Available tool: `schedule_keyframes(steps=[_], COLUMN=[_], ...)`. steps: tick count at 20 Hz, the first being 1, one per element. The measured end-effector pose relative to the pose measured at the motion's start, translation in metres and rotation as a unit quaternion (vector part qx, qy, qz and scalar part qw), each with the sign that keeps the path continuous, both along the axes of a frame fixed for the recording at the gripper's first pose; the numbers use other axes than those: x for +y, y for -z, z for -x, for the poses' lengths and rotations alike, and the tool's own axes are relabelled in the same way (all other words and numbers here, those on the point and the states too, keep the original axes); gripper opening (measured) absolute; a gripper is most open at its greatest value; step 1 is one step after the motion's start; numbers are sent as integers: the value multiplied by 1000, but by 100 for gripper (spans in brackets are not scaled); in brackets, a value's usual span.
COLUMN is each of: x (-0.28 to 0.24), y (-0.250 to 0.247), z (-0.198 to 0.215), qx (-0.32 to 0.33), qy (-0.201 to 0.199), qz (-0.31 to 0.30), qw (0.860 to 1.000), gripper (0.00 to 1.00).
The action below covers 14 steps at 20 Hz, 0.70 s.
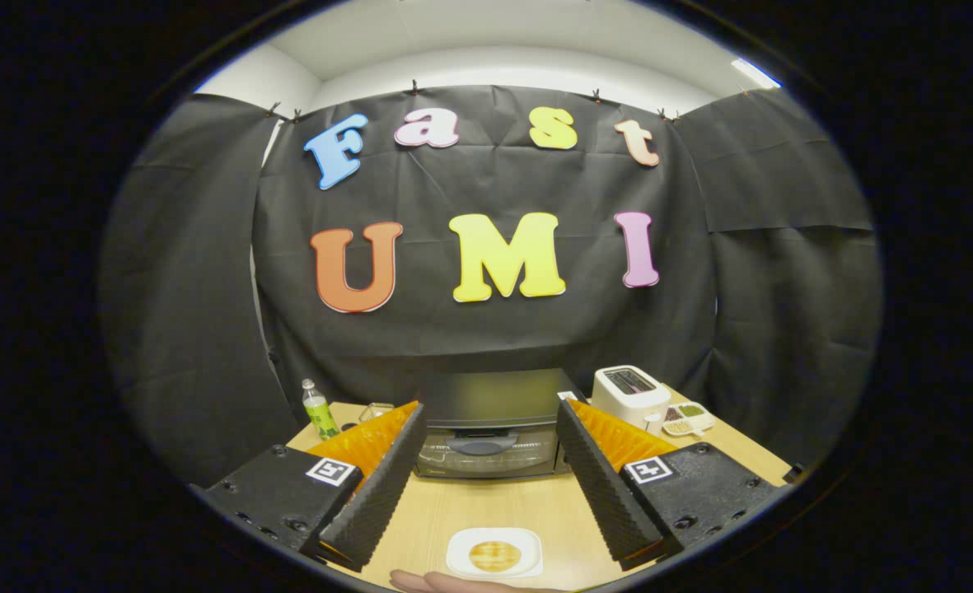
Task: Open the toaster oven, put the food inside, and close the toaster oven door.
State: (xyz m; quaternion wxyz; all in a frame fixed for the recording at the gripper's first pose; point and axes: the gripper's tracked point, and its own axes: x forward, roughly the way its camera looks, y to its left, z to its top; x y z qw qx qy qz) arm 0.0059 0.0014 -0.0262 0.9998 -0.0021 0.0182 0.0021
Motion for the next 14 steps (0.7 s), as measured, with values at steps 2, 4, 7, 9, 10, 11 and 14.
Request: schedule_keyframes(steps=[2, 4, 7, 9, 10, 11, 14], x=[0, 1, 8, 14, 18, 22, 34], y=[9, 19, 29, 33, 36, 39, 52], z=[-6, -16, -34, -49, -57, -65, -89], qx=[5, 14, 30, 34, 34, 37, 43], qy=[1, 2, -1, -7, -10, -12, -18], qz=[1, 5, 1, 1, 5, 11, 16], qw=[1000, 1000, 1000, 999, 999, 999, 999], gripper=[100, 100, 100, 100, 100, 100, 100])
